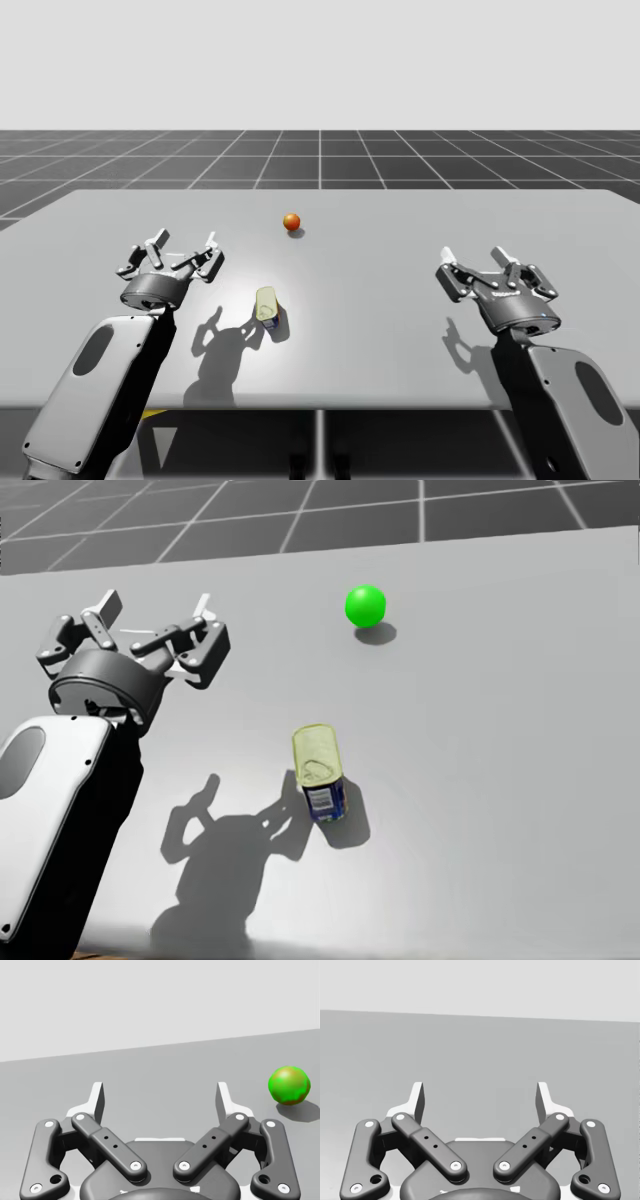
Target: Watch the red light. When it turns green, pick up the object.
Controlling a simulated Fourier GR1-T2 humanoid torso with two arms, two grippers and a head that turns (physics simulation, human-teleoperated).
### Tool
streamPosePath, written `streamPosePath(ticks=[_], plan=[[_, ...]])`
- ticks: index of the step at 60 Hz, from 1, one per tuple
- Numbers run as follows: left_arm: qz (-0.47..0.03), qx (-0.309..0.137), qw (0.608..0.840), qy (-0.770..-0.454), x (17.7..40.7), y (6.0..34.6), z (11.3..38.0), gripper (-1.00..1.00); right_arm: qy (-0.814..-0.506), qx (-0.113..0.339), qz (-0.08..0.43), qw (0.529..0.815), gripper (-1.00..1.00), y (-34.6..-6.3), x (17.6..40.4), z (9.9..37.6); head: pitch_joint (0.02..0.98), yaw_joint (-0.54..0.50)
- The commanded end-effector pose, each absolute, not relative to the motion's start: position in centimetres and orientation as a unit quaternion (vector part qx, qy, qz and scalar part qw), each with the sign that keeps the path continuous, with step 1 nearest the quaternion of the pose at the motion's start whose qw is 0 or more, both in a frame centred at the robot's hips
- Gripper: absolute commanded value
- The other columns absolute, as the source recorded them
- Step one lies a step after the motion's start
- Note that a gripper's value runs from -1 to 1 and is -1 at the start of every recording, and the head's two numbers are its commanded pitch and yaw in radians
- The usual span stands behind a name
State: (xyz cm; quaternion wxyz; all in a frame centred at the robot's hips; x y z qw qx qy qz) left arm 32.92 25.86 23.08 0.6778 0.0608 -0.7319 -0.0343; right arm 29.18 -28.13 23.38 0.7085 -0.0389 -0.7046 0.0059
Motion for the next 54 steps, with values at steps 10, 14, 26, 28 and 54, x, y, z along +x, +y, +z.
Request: streamPosePath(ticks=[10,14,26,28,54], plan=[[-0.034,0.06,0.677,-0.733,32.9,25.8,23.1,-1.0,-0.701,-0.047,0.006,0.712,-1.0,-28.1,29.3,23.2,0.864,0.24],[-0.044,0.053,0.68,-0.73,33.0,25.5,23.1,-1.0,-0.701,-0.048,0.006,0.712,-1.0,-28.1,29.3,23.2,0.865,0.24],[-0.039,0.055,0.669,-0.74,30.5,23.7,25.0,-1.0,-0.7,-0.055,0.009,0.712,-1.0,-28.0,29.4,22.9,0.862,0.24],[-0.044,0.05,0.668,-0.741,30.1,23.5,25.3,-1.0,-0.7,-0.055,0.009,0.712,-1.0,-28.0,29.4,22.9,0.862,0.24],[-0.054,-0.004,0.679,-0.732,19.9,21.2,24.4,-1.0,-0.702,-0.064,0.01,0.709,-1.0,-28.1,29.5,22.9,0.854,0.24]])
